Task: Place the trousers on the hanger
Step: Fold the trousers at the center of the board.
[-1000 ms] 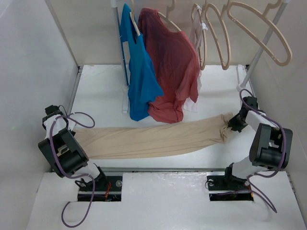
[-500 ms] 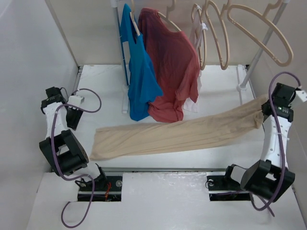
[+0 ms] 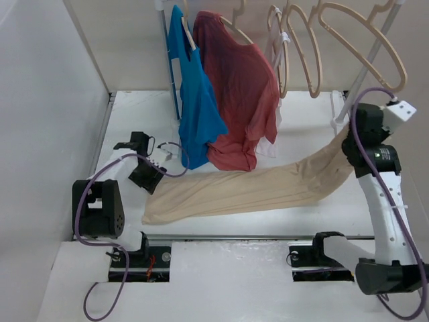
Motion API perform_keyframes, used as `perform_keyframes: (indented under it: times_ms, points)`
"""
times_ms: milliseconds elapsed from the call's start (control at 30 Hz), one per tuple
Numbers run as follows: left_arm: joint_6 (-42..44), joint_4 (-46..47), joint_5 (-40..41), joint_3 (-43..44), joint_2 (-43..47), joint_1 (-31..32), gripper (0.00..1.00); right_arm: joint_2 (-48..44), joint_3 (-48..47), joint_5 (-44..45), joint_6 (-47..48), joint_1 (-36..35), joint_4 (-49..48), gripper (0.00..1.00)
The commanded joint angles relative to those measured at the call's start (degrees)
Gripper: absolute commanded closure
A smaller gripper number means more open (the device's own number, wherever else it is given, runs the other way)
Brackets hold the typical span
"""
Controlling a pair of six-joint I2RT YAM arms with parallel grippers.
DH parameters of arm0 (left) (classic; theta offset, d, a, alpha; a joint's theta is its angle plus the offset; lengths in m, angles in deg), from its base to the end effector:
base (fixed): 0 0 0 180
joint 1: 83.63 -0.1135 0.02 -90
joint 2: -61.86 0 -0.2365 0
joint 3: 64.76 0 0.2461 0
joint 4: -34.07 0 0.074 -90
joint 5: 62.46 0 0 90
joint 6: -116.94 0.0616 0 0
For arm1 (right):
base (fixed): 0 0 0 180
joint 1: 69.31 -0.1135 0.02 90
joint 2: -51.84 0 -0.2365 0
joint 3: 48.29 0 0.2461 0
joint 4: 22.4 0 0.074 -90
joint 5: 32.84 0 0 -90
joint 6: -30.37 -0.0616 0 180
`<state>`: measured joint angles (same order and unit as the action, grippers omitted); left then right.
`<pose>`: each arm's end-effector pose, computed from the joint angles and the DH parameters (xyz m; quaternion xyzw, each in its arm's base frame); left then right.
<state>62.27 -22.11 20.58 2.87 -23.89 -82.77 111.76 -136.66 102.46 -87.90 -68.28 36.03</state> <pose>0.2728 -0.0116 0.1427 0.3150 0.9373 -0.0170 0.1480 0.2187 -0.0477 0.3768 0.3885 0.7245 -0.2154 0.5271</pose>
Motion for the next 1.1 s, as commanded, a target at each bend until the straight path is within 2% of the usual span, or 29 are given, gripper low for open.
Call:
perform_keyframes:
  times_ms: [0, 67, 100, 167, 200, 267, 333, 433, 533, 633, 700, 733, 800, 867, 1067]
  points:
    - [-3.52, 4.0, 4.84, -1.13, -0.46, 3.97, 0.48, 1.16, -6.57, 12.96, -6.68, -12.26, 6.81, 1.0]
    - [-5.0, 5.06, 5.47, -1.13, -0.46, 3.97, 0.5, 3.27, -9.22, 14.37, -13.02, -18.67, 11.92, 1.0]
    - [-5.01, 5.93, 7.21, -1.66, -1.07, 3.97, 0.5, 3.88, -11.24, 16.55, -14.78, -26.1, 13.15, 1.0]
    - [-5.54, 7.6, 9.24, -2.8, -1.08, 3.97, 0.51, 6.51, -13.27, 18.68, -21.52, -33.52, 18.14, 1.0]
    - [-5.54, 8.13, 11.07, -3.33, -1.08, 3.97, 0.51, 7.83, -14.41, 19.21, -24.17, -39.47, 20.09, 1.0]
    - [-5.54, 9.8, 12.41, -4.91, -1.78, 3.97, 0.52, 12.47, -17.75, 18.69, -30.05, -44.78, 24.04, 1.0]
    - [-6.06, 11.03, 14.77, -6.05, -3.36, 3.97, 0.58, 15.91, -20.73, 19.38, -32.98, -53.19, 24.85, 1.0]
    - [-6.59, 13.5, 17.59, -7.99, -4.68, 4.67, 0.67, 23.91, -25.04, 19.92, -36.85, -61.99, 25.65, 1.0]
    - [-7.2, 14.2, 16.2, -7.99, -4.68, 4.67, 0.74, 32.43, -31.72, 19.39, -35.37, -66.85, 21.26, 1.0]
    - [-7.21, 14.2, 14.53, -7.99, -4.68, 5.2, 0.83, 40.61, -37.44, 16.23, -27.66, -69.59, 13.47, 1.0]
    - [-7.21, 14.2, 13.82, -7.47, -5.21, 5.2, 0.9, 42.55, -35.97, 11.5, -20.29, -70.38, 4.95, 1.0]
    - [-7.21, 14.2, 13.82, -7.46, -5.21, 5.2, 0.95, 43.17, -35.0, 9.04, -14.68, -70.91, -2.93, 1.0]
    - [-7.21, 14.2, 13.82, -7.46, -5.74, 5.2, 0.98, 43.17, -32.37, 1.68, -11.3, -70.91, -9.22, 1.0]
    - [-6.68, 14.81, 14.34, -7.46, -5.74, 5.2, 1.0, 43.7, -32.35, -2.13, -9.01, -70.91, -13.62, 1.0]
    - [-7.29, 14.82, 13.82, -6.93, -6.26, 5.2, 1.0, 50.89, -34.89, -10.92, -7.94, -70.91, -13.64, 1.0]
